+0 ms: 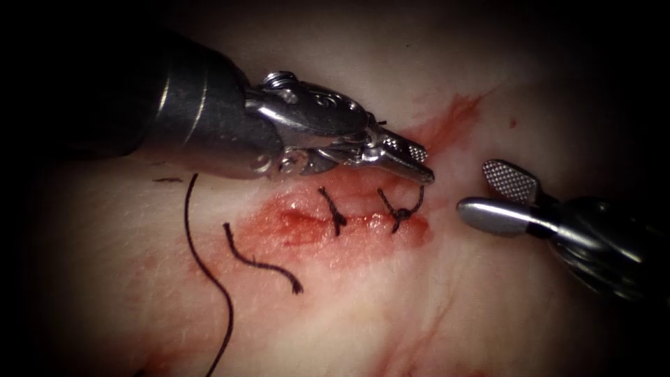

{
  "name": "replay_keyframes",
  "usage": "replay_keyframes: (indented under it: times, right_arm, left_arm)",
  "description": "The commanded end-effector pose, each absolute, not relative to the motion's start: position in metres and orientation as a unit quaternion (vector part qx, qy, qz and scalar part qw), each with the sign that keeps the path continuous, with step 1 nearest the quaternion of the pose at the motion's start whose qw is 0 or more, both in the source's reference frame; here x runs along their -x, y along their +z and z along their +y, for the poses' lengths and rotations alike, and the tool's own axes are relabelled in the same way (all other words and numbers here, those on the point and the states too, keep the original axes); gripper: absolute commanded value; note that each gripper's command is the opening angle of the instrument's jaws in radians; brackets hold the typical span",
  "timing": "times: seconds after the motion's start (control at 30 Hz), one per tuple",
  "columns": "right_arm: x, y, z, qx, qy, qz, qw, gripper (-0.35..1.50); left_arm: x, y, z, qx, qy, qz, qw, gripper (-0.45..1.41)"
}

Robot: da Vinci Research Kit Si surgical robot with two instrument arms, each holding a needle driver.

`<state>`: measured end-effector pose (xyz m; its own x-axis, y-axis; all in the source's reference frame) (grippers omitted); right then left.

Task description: Wound Closure

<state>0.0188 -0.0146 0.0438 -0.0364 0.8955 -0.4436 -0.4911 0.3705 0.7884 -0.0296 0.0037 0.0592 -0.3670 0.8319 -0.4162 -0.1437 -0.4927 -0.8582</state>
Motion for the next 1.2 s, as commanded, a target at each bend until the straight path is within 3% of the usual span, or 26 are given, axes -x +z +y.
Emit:
replay_keyframes:
  times: [0.03,0.43,0.57,1.2]
  right_arm:
    - [-0.0192,0.0440,-0.0145,-0.200,0.523,0.496,0.664,1.10]
    - [-0.0191,0.0442,-0.0148,-0.198,0.523,0.496,0.664,1.10]
    - [-0.0194,0.0443,-0.0149,-0.197,0.523,0.497,0.664,1.08]
    - [-0.0242,0.0457,-0.0140,-0.180,0.537,0.483,0.668,1.18]
  left_arm:
    - [0.0301,0.0596,0.0040,0.459,0.725,-0.387,0.337,0.42]
    - [0.0303,0.0595,0.0041,0.460,0.688,-0.427,0.363,0.27]
    - [0.0301,0.0592,0.0043,0.466,0.683,-0.430,0.362,-0.01]
    - [0.0306,0.0593,0.0043,0.472,0.675,-0.432,0.367,-0.05]
